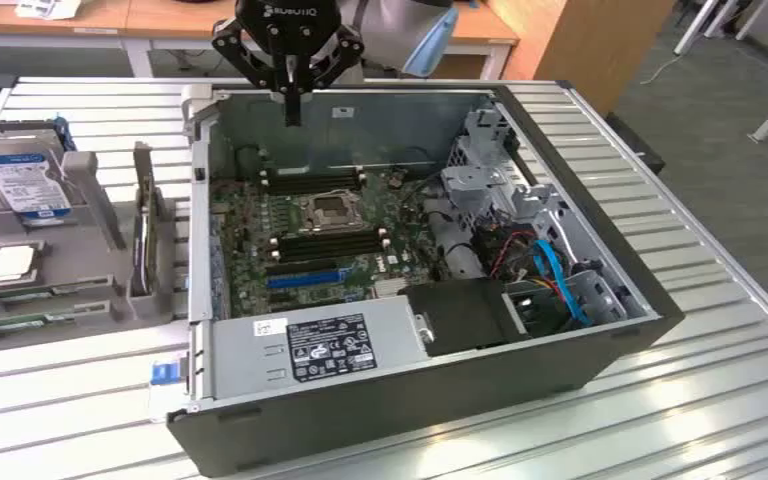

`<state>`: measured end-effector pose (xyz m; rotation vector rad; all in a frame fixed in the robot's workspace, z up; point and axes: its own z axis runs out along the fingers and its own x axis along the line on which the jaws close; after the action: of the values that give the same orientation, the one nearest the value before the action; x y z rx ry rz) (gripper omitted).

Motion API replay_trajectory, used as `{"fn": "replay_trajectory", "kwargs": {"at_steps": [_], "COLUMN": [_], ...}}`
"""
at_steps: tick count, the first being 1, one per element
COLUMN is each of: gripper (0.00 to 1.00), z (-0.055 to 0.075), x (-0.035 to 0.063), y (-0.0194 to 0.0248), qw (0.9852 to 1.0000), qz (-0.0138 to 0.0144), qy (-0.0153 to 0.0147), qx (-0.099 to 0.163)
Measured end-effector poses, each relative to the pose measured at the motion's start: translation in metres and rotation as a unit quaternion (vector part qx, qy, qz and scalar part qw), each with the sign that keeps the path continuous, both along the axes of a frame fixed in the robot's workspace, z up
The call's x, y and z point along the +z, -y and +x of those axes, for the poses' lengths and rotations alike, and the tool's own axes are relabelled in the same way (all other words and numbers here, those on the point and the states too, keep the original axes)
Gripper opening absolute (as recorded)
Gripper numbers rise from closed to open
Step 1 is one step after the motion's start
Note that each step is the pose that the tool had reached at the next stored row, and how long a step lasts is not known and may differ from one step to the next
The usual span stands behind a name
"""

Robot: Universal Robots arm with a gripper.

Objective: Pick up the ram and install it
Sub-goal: 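Reach for the ram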

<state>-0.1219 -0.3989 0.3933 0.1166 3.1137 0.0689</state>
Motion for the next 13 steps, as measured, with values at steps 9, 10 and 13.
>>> {"fn": "replay_trajectory", "kwargs": {"at_steps": [9, 10, 13], "gripper": [0.1, 0.1, 0.1], "z": [0.0, -0.0002, -0.0019], "x": [0.0, 0.0, -0.0001], "y": [0.0, 0.0, 0.0], "qw": [1.0, 1.0, 1.0], "qz": [0.0, 0.0, 0.0], "qy": [0.0, 0.0, 0.0], "qx": [0.0, 0.0, 0.0]}}
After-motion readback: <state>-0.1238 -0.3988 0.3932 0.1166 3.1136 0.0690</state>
